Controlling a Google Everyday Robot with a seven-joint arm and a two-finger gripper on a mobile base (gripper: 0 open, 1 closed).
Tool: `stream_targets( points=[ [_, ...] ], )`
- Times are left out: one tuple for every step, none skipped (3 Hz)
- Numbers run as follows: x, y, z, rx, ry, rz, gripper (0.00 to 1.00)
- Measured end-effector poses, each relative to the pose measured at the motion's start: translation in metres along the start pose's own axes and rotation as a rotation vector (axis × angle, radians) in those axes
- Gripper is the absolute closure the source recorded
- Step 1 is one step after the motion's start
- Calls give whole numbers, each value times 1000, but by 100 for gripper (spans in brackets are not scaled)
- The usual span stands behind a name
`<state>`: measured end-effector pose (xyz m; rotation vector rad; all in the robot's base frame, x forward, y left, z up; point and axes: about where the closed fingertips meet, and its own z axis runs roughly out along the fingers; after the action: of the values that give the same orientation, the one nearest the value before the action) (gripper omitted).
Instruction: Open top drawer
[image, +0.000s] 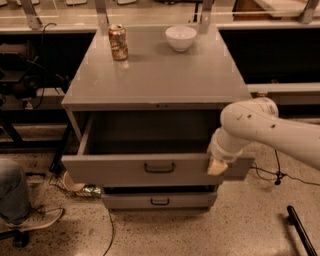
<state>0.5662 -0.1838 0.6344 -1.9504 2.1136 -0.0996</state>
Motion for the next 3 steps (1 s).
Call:
stream_targets(
  points=[
    [0,1,-2,0,0,0,100],
    [1,10,-4,-6,-4,6,100],
    [1,10,-4,-6,-4,6,100]
  ],
)
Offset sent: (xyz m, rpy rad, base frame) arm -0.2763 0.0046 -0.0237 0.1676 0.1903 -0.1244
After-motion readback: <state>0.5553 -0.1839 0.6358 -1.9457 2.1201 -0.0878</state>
